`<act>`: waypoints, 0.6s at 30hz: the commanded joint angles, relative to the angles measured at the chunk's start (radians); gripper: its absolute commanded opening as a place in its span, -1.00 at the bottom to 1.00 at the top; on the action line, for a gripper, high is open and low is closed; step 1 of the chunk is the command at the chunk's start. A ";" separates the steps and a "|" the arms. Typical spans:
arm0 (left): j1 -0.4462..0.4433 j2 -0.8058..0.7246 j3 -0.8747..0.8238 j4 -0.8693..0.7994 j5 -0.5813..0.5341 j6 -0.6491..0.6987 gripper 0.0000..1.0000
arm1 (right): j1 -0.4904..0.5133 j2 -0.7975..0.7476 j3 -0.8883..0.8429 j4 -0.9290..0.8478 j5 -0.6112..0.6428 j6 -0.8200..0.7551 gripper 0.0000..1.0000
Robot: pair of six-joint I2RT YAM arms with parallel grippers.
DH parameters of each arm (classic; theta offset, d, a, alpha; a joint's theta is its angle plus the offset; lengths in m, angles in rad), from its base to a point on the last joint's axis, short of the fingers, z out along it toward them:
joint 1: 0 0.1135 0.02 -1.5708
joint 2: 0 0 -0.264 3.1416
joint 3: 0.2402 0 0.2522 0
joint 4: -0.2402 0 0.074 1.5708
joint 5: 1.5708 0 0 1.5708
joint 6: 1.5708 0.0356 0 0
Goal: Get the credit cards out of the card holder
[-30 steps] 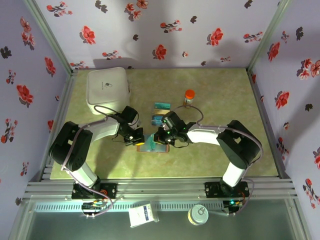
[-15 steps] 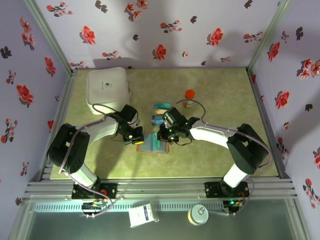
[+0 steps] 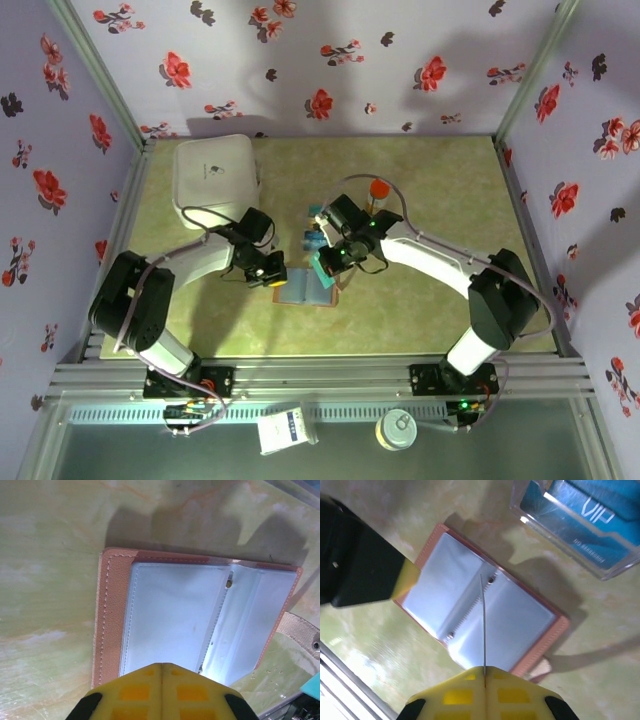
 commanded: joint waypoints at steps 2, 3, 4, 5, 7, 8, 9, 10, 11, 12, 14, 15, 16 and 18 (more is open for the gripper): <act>0.011 -0.035 0.008 -0.035 -0.009 0.008 -1.00 | -0.010 0.008 0.078 -0.129 0.087 -0.321 -0.96; 0.013 -0.036 0.006 -0.035 -0.009 0.011 -1.00 | -0.012 0.012 0.094 -0.138 0.097 -0.372 -0.96; 0.013 -0.041 0.006 -0.036 -0.007 0.013 -1.00 | -0.016 0.018 0.114 -0.149 0.105 -0.419 -0.97; 0.014 -0.043 0.006 -0.037 -0.005 0.012 -1.00 | -0.021 0.024 0.130 -0.159 0.102 -0.459 -0.98; 0.016 -0.055 0.002 -0.036 0.002 0.015 -1.00 | -0.032 0.037 0.152 -0.172 0.093 -0.555 -1.00; 0.019 -0.063 0.000 -0.036 0.001 0.017 -0.99 | -0.036 0.047 0.164 -0.179 0.101 -0.597 -1.00; 0.021 -0.069 -0.001 -0.039 0.002 0.019 -0.99 | -0.040 0.058 0.182 -0.192 0.113 -0.636 -1.00; 0.023 -0.072 -0.003 -0.042 0.002 0.022 -0.99 | -0.045 0.070 0.196 -0.203 0.125 -0.663 -1.00; 0.028 -0.076 -0.005 -0.045 0.001 0.023 -0.98 | -0.052 0.084 0.218 -0.213 0.140 -0.684 -1.00; 0.031 -0.078 -0.007 -0.047 0.001 0.026 -0.98 | -0.059 0.107 0.248 -0.237 0.150 -0.710 -1.00; 0.038 -0.087 -0.010 -0.052 0.000 0.028 -0.98 | -0.070 0.149 0.305 -0.289 0.155 -0.758 -1.00; 0.040 -0.092 -0.013 -0.054 0.000 0.028 -0.99 | -0.078 0.172 0.335 -0.313 0.159 -0.777 -1.00; 0.042 -0.098 -0.016 -0.055 0.000 0.028 -0.98 | -0.085 0.189 0.359 -0.326 0.160 -0.793 -1.00; 0.047 -0.108 -0.022 -0.060 -0.003 0.029 -0.98 | -0.106 0.228 0.414 -0.348 0.155 -0.822 -1.00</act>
